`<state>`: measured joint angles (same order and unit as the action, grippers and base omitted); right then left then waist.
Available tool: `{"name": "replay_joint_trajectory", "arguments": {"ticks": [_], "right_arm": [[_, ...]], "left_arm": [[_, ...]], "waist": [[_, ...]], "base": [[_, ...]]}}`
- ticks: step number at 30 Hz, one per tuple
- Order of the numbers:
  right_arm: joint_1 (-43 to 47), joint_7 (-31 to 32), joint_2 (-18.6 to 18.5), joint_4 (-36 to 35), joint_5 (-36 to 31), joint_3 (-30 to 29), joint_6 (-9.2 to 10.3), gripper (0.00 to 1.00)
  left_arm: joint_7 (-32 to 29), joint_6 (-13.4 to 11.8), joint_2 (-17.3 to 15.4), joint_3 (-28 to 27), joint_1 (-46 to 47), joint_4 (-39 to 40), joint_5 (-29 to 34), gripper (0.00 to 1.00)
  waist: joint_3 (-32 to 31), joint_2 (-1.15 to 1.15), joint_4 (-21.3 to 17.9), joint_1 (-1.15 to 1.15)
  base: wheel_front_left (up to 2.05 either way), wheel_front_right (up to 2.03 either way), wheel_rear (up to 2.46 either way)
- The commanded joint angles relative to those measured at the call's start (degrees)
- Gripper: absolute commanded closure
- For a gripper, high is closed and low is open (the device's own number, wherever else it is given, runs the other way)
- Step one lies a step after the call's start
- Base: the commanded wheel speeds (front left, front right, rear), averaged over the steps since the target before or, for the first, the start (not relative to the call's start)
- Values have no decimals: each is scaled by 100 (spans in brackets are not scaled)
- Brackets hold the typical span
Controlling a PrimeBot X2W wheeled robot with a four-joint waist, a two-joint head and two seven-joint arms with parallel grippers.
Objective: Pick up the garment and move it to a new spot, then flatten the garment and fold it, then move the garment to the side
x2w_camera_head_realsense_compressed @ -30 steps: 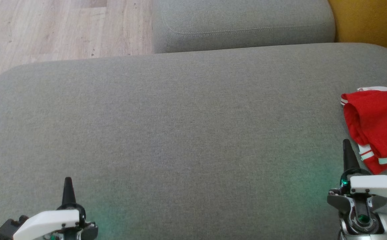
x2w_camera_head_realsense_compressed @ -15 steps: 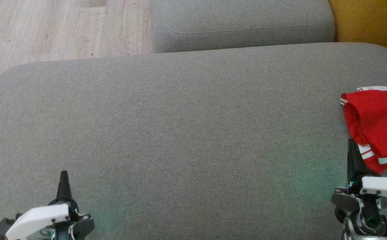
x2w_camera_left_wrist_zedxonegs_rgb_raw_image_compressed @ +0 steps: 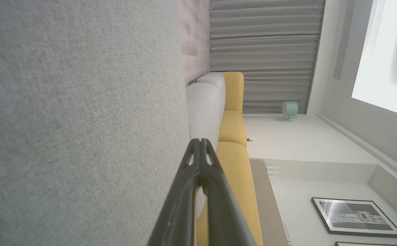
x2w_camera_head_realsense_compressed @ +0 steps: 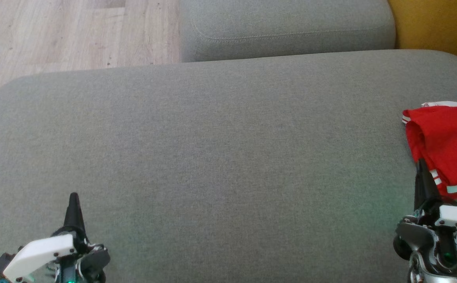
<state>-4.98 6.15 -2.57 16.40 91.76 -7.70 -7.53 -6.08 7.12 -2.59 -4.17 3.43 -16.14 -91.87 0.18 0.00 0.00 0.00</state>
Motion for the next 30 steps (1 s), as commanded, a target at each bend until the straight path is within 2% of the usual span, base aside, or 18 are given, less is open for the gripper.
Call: {"name": "replay_joint_trajectory", "arguments": {"ticks": [1,30], "right_arm": [[-121,34,-31,-237,40,117,4,100],[-120,34,-31,-237,40,118,4,100]], "left_arm": [[-40,36,-29,-234,276,208,-30,100],[-39,36,-29,-234,276,209,-31,100]], "waist": [[0,0,0,0],[0,0,0,0]], "base": [[0,0,0],[0,0,0]]}}
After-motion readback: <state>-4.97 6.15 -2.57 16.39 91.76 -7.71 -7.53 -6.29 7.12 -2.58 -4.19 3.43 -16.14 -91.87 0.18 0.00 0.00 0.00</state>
